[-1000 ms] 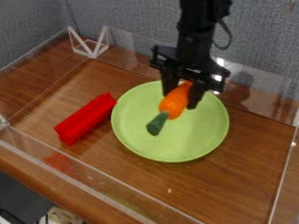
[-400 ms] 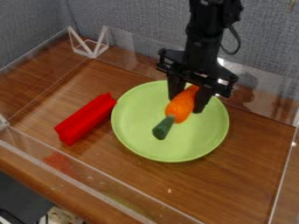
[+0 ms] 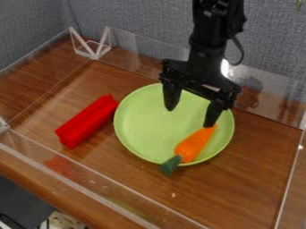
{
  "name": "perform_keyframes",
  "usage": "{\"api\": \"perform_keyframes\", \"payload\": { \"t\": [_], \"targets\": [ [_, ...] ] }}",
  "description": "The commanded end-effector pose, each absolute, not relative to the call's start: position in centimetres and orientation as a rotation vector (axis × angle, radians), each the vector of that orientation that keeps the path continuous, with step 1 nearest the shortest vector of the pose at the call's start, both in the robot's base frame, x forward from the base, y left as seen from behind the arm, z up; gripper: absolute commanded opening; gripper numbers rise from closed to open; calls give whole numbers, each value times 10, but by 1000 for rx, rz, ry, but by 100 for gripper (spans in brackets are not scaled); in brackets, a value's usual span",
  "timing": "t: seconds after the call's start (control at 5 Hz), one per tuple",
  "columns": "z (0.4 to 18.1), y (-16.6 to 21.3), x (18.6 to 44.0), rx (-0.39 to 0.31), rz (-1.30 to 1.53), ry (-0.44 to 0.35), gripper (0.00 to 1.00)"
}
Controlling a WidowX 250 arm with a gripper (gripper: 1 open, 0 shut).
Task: Put the carrot on the green plate
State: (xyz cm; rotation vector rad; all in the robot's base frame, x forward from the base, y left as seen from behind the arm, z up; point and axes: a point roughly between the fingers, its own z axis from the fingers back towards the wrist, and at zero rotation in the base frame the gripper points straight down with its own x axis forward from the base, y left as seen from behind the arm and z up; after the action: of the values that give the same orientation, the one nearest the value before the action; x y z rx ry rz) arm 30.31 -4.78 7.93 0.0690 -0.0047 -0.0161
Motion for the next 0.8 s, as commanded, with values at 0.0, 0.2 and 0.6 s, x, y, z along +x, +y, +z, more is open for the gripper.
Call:
{"api": "perform_keyframes", "payload": {
  "t": [0.0, 0.2, 0.6],
  "targets": [
    [76, -49, 306, 60, -15, -22, 100],
    [62, -49, 305, 59, -16, -5, 100],
    [76, -44, 308, 67, -21, -3, 100]
  ]
}}
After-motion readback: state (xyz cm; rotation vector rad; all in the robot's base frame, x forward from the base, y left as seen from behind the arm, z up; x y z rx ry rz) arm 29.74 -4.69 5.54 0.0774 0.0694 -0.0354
